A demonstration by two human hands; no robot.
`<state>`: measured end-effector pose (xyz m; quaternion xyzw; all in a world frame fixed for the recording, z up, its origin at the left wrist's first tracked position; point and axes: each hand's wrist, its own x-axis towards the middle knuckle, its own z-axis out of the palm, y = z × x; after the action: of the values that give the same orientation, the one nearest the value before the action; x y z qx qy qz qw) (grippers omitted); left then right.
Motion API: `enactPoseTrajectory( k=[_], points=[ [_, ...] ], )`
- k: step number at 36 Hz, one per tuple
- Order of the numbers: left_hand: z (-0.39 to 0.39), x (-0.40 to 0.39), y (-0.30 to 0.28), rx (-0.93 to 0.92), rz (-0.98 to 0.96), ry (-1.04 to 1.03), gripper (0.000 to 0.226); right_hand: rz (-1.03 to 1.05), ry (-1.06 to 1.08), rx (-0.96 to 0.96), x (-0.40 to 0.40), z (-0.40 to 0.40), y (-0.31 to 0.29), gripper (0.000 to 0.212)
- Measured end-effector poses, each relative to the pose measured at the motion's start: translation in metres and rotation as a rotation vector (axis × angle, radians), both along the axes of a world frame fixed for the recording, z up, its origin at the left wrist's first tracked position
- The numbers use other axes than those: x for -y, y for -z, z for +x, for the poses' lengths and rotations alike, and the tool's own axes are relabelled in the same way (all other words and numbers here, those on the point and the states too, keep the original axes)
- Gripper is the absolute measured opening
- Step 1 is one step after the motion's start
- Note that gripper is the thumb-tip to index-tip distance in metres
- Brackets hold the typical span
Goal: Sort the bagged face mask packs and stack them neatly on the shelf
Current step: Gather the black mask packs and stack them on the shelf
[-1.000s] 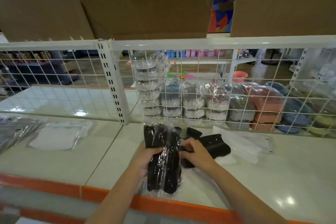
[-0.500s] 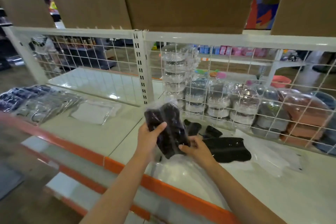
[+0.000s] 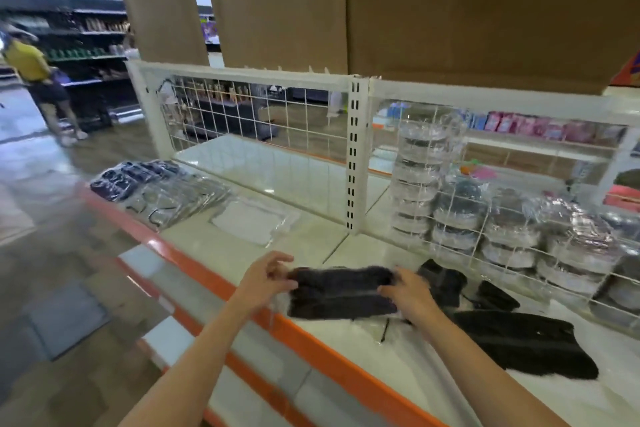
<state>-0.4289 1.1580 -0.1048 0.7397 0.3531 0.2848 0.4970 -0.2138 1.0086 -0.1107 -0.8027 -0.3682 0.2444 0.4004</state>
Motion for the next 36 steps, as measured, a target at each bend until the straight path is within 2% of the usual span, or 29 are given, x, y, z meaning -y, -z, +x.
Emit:
enactPoseTrajectory(
  k=[2, 5, 8, 10, 13, 16, 21, 25, 29, 31, 33, 36],
  points=[
    [0.000, -0.020, 0.004, -0.142, 0.175, 0.032, 0.036, -0.007, 0.005, 0.014, -0.017, -0.006, -0.002, 0.017],
    [0.006, -0.052, -0.004, -0.059, 0.255, -0.017, 0.038, 0.094, 0.076, -0.063, -0.041, -0.015, -0.014, 0.022],
    [0.011, -0.075, -0.025, 0.149, 0.211, -0.051, 0.033, 0.295, 0.144, -0.117, -0.059, -0.024, -0.027, 0.014],
    [0.009, -0.092, -0.024, 0.211, 0.146, -0.017, 0.042, 0.355, 0.193, -0.190, -0.069, -0.031, -0.025, 0.014],
    [0.004, -0.106, 0.002, 0.096, 0.034, 0.113, 0.052, 0.270, 0.262, -0.294, -0.080, -0.044, -0.004, 0.023],
    [0.006, -0.107, 0.024, 0.062, -0.055, 0.137, 0.047, 0.257, 0.368, -0.309, -0.089, -0.055, 0.011, 0.028],
    [0.019, -0.106, 0.024, 0.037, 0.012, 0.183, 0.031, 0.336, 0.435, -0.357, -0.098, -0.063, 0.000, 0.022],
    [0.019, -0.118, 0.028, -0.019, 0.031, 0.207, 0.032, 0.367, 0.419, -0.365, -0.100, -0.065, -0.010, 0.017],
    [0.010, -0.133, 0.026, -0.091, 0.054, 0.187, 0.033, 0.126, 0.338, -0.269, -0.112, -0.056, -0.004, 0.011],
    [0.003, -0.147, 0.019, -0.116, 0.059, 0.117, 0.029, 0.049, 0.276, -0.287, -0.126, -0.053, -0.006, 0.022],
    [-0.006, -0.165, 0.012, -0.145, 0.094, 0.032, 0.037, 0.006, 0.167, -0.275, -0.144, -0.054, -0.012, 0.030],
    [-0.028, -0.190, 0.003, -0.185, 0.141, -0.075, 0.050, -0.004, 0.018, -0.315, -0.173, -0.064, -0.018, 0.025]
  ],
)
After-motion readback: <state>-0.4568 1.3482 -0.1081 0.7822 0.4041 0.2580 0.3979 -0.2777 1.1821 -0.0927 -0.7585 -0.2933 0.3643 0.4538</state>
